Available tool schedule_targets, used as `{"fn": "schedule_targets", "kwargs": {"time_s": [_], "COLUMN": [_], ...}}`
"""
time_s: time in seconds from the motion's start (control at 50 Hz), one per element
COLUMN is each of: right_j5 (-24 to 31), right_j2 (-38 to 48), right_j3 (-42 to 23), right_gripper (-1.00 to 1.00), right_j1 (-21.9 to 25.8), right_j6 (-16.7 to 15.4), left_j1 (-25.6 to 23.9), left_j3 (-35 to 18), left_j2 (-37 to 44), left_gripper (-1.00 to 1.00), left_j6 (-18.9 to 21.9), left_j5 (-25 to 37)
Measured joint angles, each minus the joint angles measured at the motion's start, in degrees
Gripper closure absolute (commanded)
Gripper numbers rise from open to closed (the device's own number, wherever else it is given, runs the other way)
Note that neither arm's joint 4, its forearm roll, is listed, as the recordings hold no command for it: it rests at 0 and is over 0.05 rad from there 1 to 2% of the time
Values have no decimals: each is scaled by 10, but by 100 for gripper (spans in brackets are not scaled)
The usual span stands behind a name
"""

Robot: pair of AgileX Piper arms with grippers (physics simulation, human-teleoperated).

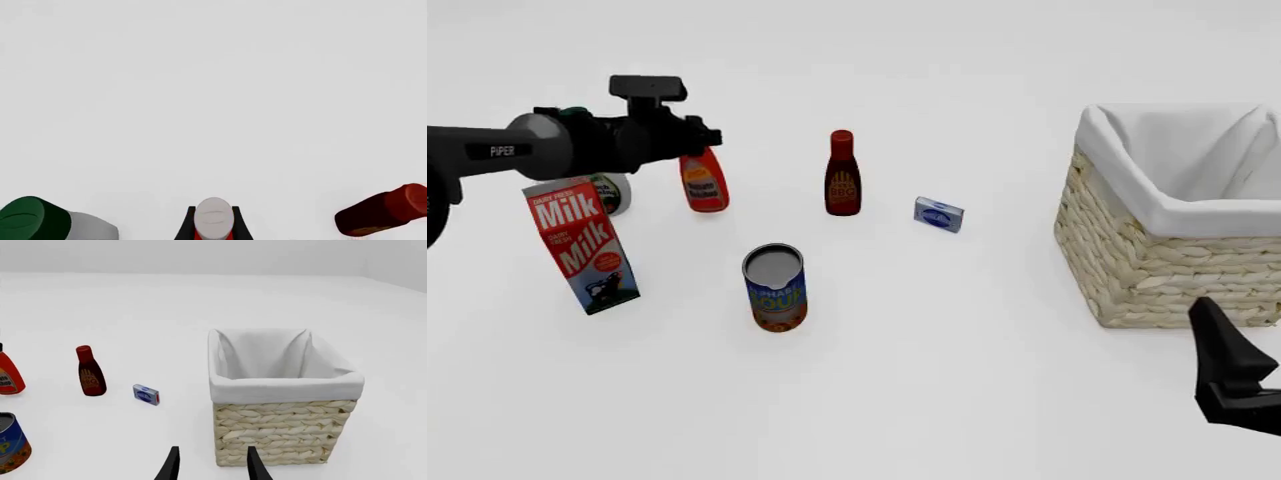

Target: Pick the ketchup and place it in the basket.

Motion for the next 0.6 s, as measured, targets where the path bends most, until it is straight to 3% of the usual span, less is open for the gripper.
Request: {"fn": "schedule_targets", "kwargs": {"time_s": [0.6], "right_j5": [58], "right_j2": [-84], "right_j3": [0], "right_gripper": [-100], "right_j1": [1], "right_j6": [9], "left_j1": [-5], "left_j3": [46], "left_j2": [-119], "left_gripper": [100], "left_j6": [17], "left_j5": [34]}}
